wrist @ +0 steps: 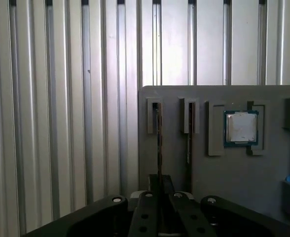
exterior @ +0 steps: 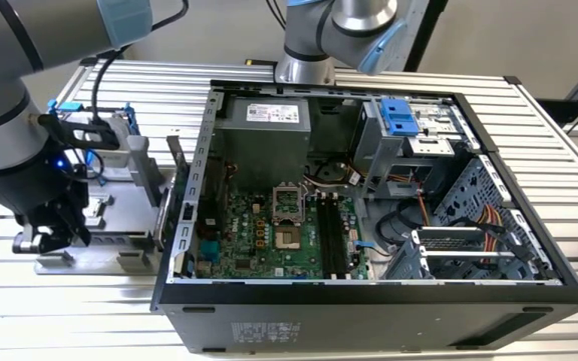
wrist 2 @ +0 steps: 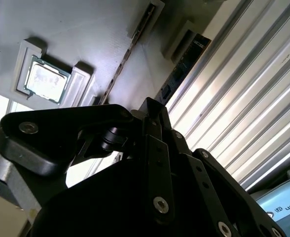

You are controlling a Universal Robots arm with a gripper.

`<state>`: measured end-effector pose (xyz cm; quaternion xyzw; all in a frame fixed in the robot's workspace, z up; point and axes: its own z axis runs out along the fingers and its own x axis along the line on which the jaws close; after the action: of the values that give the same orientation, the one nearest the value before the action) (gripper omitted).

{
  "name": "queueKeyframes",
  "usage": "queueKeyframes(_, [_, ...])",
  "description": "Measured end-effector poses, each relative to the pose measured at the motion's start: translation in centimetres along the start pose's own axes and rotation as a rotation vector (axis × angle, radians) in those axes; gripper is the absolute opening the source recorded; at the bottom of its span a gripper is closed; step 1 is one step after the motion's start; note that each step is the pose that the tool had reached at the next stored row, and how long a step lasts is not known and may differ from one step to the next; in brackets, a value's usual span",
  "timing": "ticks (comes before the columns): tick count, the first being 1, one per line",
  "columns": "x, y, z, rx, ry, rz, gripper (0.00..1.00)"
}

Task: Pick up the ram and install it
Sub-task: 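Pick up the ram and move it above insertion slot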

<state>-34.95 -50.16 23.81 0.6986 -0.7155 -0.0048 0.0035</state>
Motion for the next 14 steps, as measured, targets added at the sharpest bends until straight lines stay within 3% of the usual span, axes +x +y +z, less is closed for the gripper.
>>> queueKeyframes(14, [0.0,0.01,-0.84,0.0,0.0,0.0,0.0])
